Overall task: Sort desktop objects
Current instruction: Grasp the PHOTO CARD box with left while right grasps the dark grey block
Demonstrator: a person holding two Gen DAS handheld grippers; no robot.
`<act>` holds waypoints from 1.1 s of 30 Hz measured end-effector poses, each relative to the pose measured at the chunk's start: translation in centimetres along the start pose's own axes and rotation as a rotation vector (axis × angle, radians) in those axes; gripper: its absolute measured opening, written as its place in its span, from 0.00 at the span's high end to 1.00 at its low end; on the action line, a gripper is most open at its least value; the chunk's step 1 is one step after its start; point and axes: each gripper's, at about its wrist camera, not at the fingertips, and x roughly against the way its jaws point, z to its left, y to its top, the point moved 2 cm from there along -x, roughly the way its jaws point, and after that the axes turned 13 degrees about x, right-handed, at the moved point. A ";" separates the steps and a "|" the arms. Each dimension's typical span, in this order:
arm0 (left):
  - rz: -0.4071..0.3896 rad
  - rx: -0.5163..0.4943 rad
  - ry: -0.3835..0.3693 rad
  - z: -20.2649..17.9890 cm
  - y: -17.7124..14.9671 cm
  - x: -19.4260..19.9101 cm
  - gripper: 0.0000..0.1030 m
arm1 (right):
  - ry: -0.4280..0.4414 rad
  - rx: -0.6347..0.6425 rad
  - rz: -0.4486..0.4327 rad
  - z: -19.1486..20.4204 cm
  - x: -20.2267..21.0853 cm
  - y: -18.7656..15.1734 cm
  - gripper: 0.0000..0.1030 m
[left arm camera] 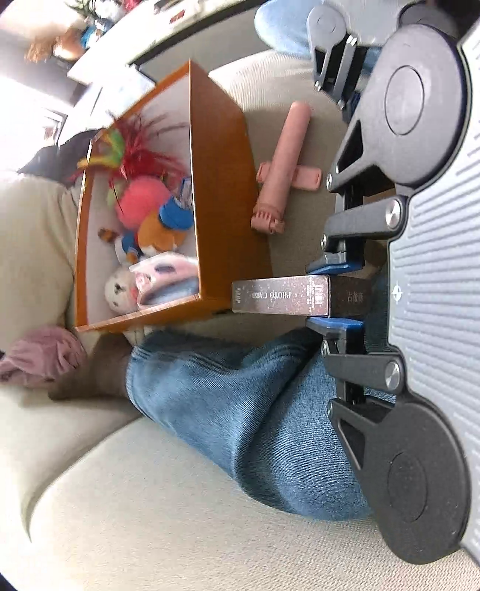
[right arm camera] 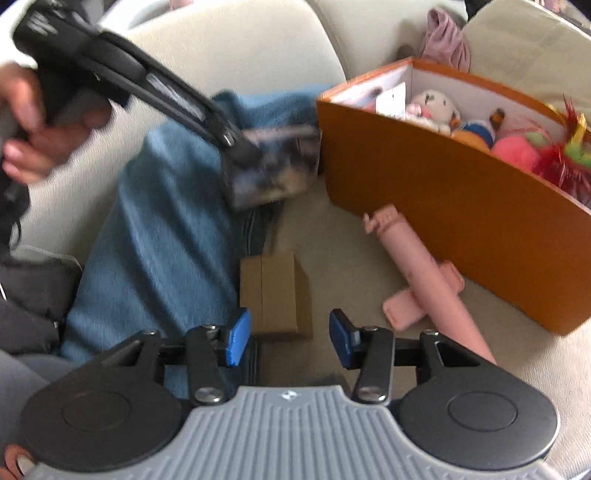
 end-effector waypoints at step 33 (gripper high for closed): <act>-0.037 0.110 0.017 -2.3 -1.1 2.7 0.75 | 0.255 -0.259 0.286 -3.1 -1.6 -7.0 0.50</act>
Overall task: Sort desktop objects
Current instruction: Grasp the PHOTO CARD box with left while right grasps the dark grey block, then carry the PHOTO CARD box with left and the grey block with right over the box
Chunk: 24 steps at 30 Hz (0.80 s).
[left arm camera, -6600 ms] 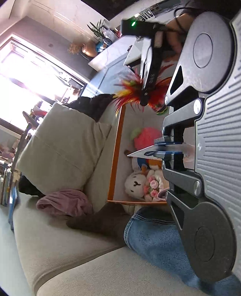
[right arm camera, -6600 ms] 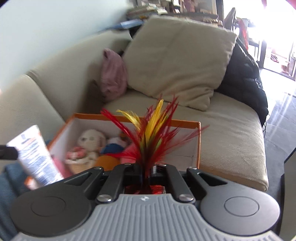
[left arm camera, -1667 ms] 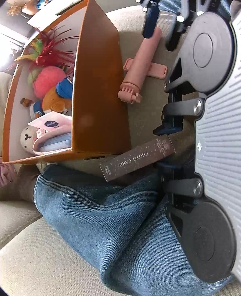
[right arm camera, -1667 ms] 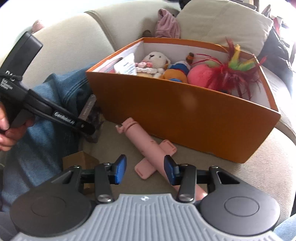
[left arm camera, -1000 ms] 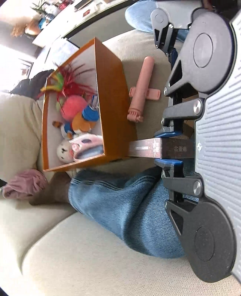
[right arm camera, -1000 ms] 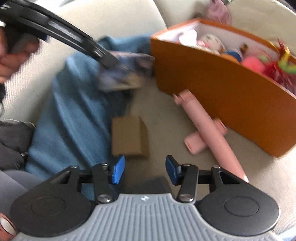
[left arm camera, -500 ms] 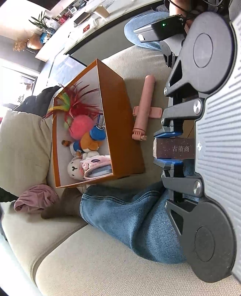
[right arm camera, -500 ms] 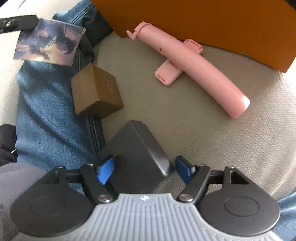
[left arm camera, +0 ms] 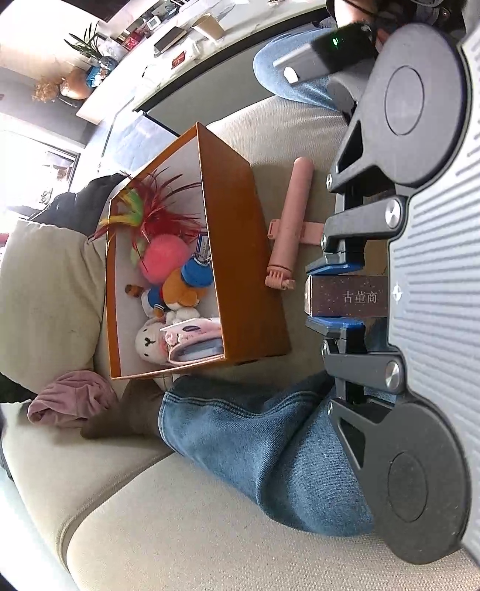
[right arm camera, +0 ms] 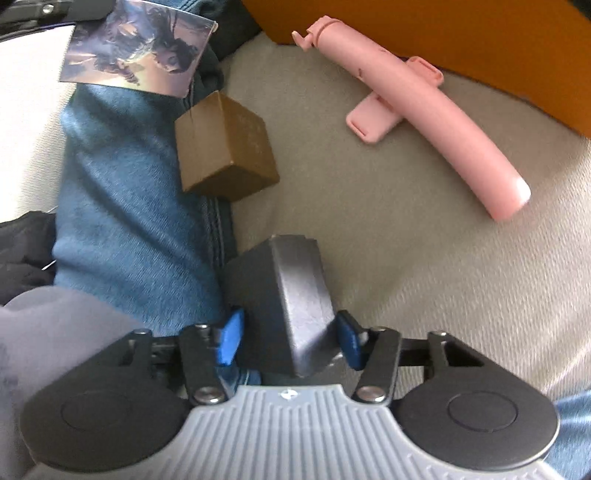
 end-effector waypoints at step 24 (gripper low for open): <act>-0.010 0.040 -0.020 -1.8 1.6 0.6 0.75 | -0.128 0.018 -0.241 -0.2 8.3 2.2 0.65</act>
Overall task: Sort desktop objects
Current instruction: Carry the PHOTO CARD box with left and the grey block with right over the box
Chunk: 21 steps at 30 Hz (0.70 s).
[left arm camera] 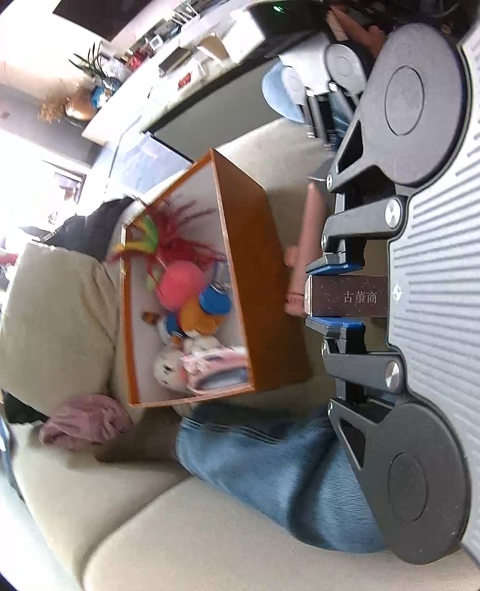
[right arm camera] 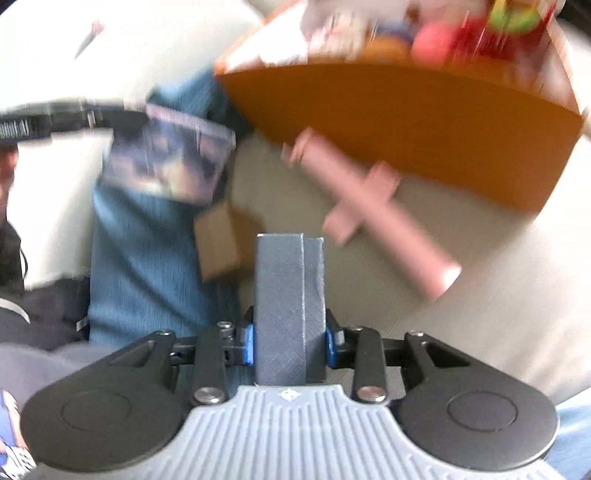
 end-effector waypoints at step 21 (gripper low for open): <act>-0.132 0.207 -0.021 -0.6 12.2 -0.6 0.75 | -0.339 -0.013 -0.362 -5.6 6.9 15.6 0.65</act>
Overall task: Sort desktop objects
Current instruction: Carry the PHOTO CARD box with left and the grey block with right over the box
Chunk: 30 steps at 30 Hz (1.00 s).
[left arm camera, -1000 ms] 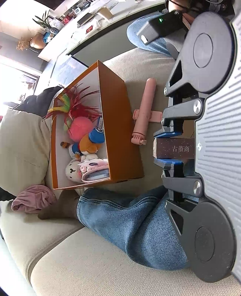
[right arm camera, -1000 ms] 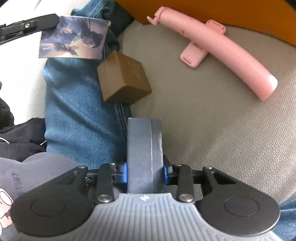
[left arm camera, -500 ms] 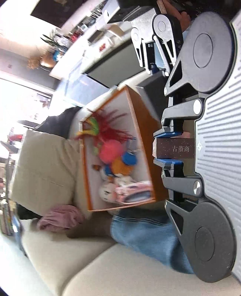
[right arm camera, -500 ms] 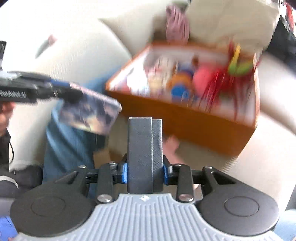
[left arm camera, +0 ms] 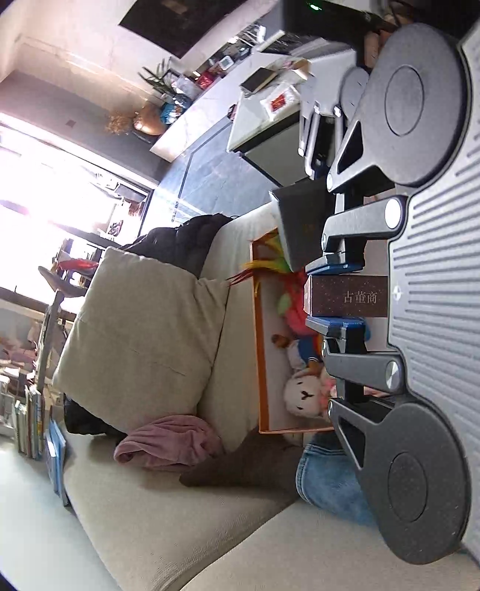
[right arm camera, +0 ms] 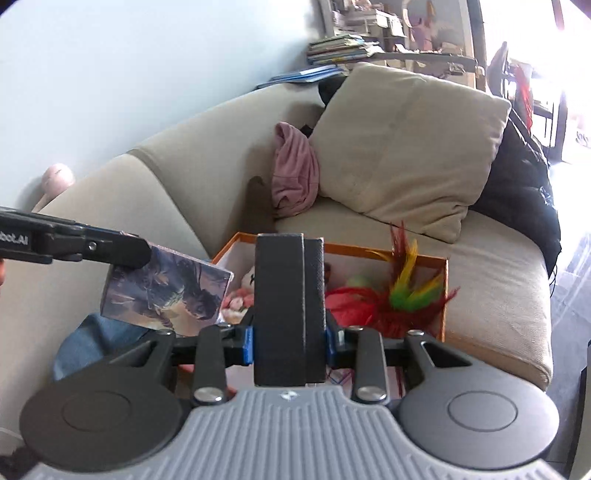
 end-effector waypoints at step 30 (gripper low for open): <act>0.309 0.120 0.202 5.3 -1.4 -11.1 0.75 | 0.141 -0.090 0.239 0.0 -10.4 -4.5 0.65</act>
